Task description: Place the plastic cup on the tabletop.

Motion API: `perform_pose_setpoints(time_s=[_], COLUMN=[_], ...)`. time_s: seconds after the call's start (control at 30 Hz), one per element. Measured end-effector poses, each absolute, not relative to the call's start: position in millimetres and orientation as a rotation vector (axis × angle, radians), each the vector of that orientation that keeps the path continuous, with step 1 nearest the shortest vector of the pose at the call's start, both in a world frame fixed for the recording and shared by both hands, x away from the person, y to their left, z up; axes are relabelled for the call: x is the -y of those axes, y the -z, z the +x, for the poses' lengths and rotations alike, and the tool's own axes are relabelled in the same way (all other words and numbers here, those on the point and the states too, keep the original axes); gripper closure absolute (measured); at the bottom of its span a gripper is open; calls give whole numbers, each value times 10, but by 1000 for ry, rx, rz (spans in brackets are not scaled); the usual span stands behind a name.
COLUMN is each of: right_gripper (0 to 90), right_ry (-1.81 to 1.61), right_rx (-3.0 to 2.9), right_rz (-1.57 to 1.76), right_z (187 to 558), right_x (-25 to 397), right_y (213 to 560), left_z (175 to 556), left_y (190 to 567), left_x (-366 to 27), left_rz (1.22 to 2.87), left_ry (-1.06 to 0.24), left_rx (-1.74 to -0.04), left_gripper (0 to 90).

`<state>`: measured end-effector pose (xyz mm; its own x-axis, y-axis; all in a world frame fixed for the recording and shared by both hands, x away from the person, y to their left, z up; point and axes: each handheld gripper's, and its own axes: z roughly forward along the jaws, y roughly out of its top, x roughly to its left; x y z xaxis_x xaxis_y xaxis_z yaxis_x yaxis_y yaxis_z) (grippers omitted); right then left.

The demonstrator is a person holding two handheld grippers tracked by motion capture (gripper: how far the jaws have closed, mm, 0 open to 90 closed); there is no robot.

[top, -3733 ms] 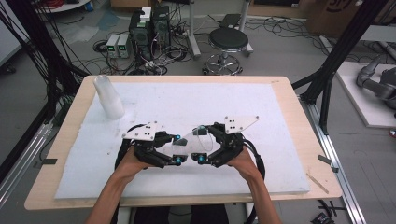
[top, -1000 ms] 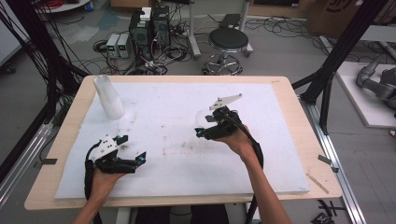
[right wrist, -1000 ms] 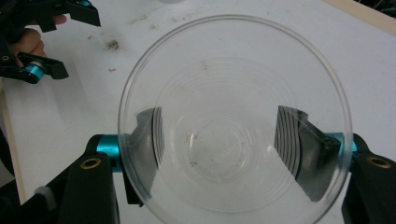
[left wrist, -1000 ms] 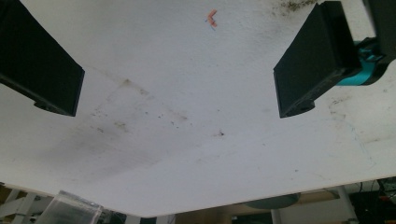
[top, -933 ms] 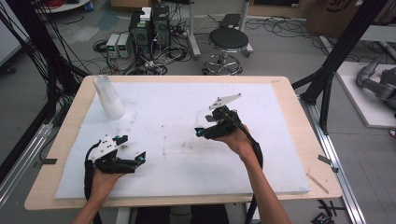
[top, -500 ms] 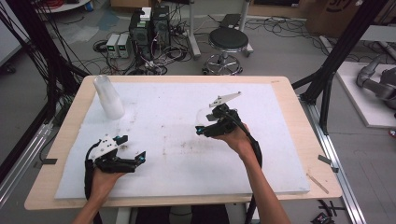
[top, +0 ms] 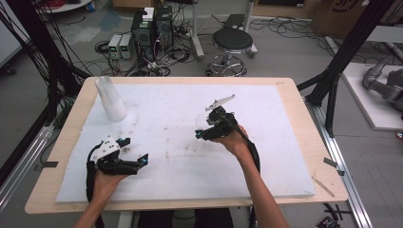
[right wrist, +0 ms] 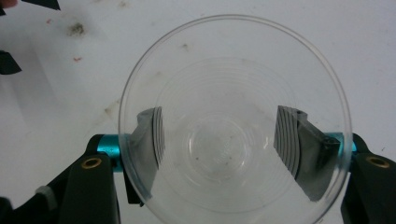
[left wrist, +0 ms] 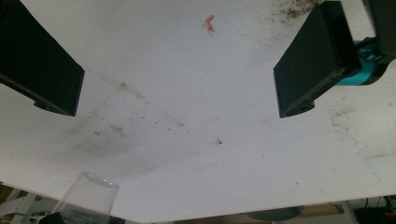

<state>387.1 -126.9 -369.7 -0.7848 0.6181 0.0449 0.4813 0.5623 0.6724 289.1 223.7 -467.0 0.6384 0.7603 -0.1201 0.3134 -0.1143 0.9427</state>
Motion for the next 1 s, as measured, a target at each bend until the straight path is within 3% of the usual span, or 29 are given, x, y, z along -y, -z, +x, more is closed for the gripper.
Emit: perform_pose_setpoints(time_s=[1.0], right_gripper=[339], right_ry=[-890], right_rx=[-2607], right_rz=[982], right_z=[4057], right_x=[1027], right_y=[4035], left_z=[2887], left_y=[4669], left_x=[-2224], left_rz=[1714], left_ry=[-494], left_rx=[-885], left_gripper=[18])
